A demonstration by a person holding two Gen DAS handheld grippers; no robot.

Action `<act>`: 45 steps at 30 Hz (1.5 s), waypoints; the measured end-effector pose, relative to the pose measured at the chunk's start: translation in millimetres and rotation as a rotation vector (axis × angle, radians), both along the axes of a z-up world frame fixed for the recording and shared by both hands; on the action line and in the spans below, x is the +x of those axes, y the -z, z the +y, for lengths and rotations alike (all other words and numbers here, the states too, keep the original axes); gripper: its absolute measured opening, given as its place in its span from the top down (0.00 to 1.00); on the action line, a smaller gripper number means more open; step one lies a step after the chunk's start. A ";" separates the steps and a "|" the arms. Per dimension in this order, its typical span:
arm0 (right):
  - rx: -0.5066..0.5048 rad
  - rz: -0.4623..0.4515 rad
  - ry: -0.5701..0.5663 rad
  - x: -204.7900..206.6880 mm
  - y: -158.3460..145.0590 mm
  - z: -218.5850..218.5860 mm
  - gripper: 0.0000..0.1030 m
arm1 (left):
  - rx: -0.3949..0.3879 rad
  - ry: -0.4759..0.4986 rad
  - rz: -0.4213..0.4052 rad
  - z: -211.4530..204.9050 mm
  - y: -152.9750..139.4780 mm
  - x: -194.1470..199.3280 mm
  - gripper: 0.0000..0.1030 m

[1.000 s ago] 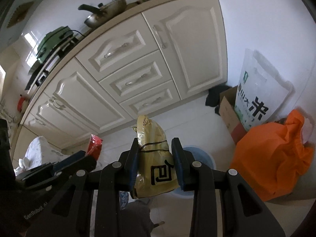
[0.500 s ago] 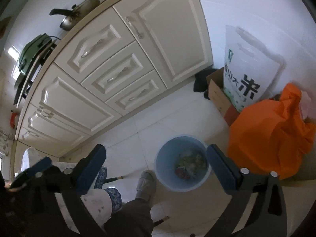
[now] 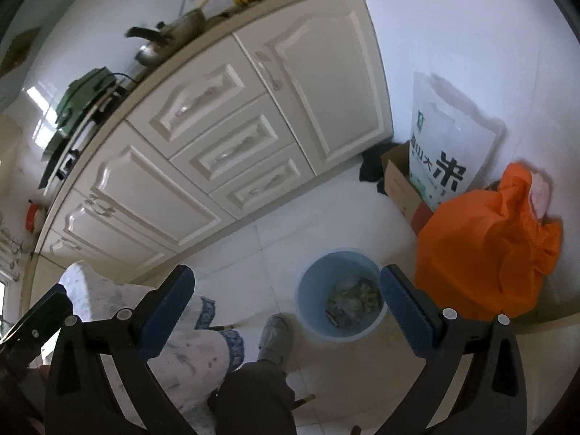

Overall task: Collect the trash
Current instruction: 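Return both tools to the table above the remaining trash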

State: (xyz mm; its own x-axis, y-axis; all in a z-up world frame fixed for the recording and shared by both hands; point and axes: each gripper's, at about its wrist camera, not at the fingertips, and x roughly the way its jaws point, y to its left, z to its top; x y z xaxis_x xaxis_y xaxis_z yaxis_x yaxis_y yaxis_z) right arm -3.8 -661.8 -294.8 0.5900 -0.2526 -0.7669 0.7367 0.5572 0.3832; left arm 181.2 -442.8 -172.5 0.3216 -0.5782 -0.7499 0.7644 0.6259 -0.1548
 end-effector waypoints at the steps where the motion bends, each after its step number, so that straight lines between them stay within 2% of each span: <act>1: -0.008 -0.005 -0.008 2.1 -5.1 4.6 0.00 | -0.010 -0.009 -0.005 10.8 -5.2 -3.2 0.03; 11: -0.118 -0.083 -0.131 33.1 -72.5 70.2 0.00 | -0.122 -0.119 -0.111 157.0 -72.4 -40.7 0.01; 17: -0.169 -0.127 -0.220 52.7 -101.8 114.7 0.00 | -0.161 -0.209 -0.191 230.7 -96.4 -66.6 0.01; 22: -0.200 -0.162 -0.306 69.2 -121.6 154.1 0.00 | -0.182 -0.283 -0.226 285.8 -110.1 -89.9 0.01; 32: -0.316 -0.235 -0.489 101.9 -159.0 249.6 0.00 | -0.202 -0.458 -0.282 371.0 -129.0 -138.8 0.01; 37: -0.352 -0.243 -0.576 115.4 -163.8 287.3 0.00 | -0.198 -0.542 -0.312 397.5 -131.5 -159.7 0.01; 45: -0.380 -0.238 -0.688 131.9 -158.0 327.4 0.00 | -0.186 -0.634 -0.314 422.0 -124.0 -175.2 0.01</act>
